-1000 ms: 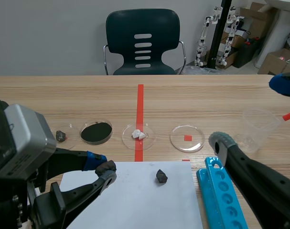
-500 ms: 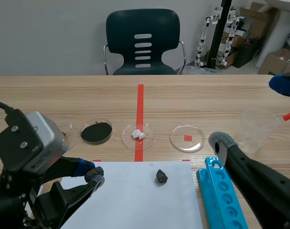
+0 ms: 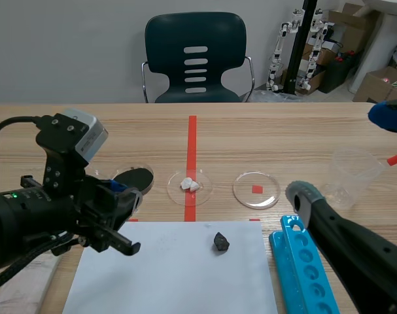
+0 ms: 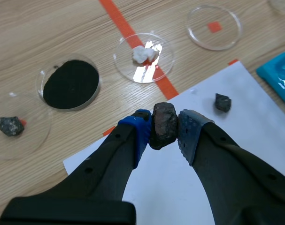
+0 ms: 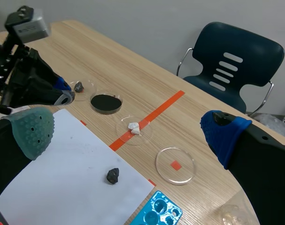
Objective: Lower the mineral onto the iron filings and hold still
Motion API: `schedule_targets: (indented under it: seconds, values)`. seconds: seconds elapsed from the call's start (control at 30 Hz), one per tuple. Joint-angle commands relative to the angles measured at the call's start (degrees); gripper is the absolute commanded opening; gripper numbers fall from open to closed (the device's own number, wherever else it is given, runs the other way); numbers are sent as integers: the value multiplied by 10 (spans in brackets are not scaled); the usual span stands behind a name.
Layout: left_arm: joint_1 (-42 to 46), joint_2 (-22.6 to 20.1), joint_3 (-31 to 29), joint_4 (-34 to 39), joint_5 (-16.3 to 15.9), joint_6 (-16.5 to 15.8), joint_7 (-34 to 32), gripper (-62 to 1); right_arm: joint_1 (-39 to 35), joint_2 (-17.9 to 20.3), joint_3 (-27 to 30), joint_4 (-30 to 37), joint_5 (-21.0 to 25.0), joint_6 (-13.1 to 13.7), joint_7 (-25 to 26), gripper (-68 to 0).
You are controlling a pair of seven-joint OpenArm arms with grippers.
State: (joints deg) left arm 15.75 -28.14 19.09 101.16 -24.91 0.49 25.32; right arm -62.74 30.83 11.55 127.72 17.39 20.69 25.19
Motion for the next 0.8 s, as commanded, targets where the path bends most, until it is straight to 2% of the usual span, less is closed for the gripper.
schedule_targets:
  seconds: [0.0,0.37,0.47,0.53,0.77]
  values:
    - [-24,13,1,-19,0,3,-9,-507,1,2,4,7,8,0,6,4]
    - [-174,105,3,-190,0,3,-13,-507,1,2,4,7,8,0,6,4]
    - [-211,128,7,-241,0,20,-10,-507,1,2,4,7,8,0,6,4]
    - [-235,138,12,-272,1,30,-10,-507,1,2,4,7,8,0,6,4]
    - [-292,170,19,-367,0,31,-44,-507,1,2,4,7,8,0,6,4]
